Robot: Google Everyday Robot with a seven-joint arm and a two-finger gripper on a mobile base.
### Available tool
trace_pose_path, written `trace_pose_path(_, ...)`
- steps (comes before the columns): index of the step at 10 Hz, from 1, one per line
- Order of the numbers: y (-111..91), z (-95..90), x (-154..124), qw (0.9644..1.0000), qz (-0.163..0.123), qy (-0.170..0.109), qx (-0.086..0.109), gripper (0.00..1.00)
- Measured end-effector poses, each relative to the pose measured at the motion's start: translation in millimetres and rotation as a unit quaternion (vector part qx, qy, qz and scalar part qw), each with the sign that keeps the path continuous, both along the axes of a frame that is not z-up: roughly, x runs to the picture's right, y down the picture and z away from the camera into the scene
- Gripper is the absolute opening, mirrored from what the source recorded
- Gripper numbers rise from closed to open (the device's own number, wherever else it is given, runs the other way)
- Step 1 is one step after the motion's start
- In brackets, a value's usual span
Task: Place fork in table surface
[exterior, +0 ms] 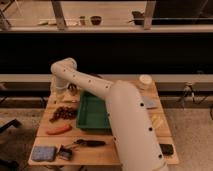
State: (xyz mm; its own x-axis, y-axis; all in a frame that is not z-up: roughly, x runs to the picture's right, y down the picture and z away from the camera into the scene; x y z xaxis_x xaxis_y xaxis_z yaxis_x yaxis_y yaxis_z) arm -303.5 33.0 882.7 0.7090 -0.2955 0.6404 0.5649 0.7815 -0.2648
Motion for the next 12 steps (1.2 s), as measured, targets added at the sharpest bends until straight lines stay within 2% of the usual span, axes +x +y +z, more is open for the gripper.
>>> trace_pose_path(2, 1.4, 8.7, 3.1, 1.0000, 0.003, 0.004, 0.001, 0.51)
trace_pose_path(6, 17.0, 38.1, 7.0, 0.9996, 0.016, 0.022, -0.011, 0.51)
trace_pose_path(10, 17.2, 49.8, 2.2, 0.9992, 0.023, 0.032, -0.011, 0.51)
trace_pose_path(12, 18.3, 52.2, 0.8, 0.9985, 0.031, 0.044, -0.010, 0.46)
